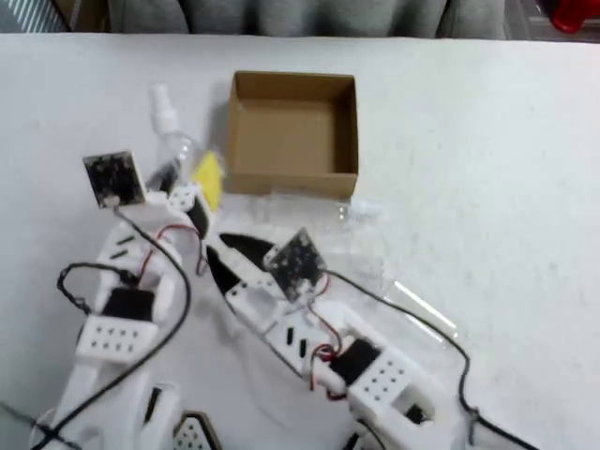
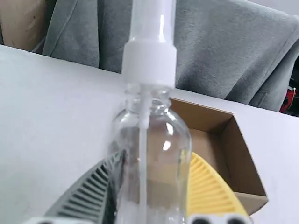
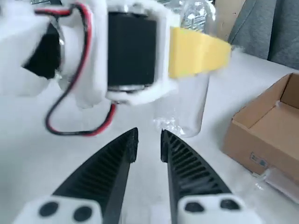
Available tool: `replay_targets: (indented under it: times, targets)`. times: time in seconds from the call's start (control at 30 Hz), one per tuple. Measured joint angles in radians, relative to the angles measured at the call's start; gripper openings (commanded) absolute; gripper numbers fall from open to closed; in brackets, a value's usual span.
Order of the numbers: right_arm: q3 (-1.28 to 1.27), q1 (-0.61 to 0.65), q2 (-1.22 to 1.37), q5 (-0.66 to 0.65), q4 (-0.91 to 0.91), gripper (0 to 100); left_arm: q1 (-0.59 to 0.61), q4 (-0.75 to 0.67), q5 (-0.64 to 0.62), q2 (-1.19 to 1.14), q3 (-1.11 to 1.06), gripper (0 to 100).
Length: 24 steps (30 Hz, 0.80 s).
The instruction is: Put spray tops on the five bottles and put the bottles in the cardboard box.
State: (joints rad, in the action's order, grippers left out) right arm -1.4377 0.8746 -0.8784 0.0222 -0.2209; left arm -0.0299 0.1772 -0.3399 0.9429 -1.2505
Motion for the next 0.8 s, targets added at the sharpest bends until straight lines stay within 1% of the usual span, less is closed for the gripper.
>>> replay_targets:
  times: [0.1, 0.23, 0.3, 0.57, 0.63, 0.73, 0.8]
  targets:
    - [0.0, 0.002, 0.144, 0.0, -0.117, 4.9, -0.02, 0.098, -0.003, 0.132, -0.002, 2]
    - [0.0, 0.003, 0.273, 0.0, -0.261, 4.9, -0.026, 0.097, -0.006, 0.269, -0.075, 2]
    - [0.0, 0.009, 0.305, 0.0, -0.301, 4.9, -0.026, 0.097, -0.005, 0.308, -0.106, 2]
    - [0.0, 0.009, 0.311, 0.0, -0.325, 4.8, -0.026, 0.097, -0.005, 0.379, -0.132, 2]
    - [0.0, 0.009, 0.311, 0.0, -0.325, 4.8, -0.046, 0.097, 0.002, 0.381, -0.152, 2]
    - [0.0, 0.009, 0.313, 0.0, -0.325, 4.8, -0.078, 0.094, 0.075, 0.382, -0.169, 2]
    - [-0.002, 0.011, 0.313, 0.0, -0.324, 4.8, -0.084, 0.092, 0.1, 0.382, -0.17, 2]
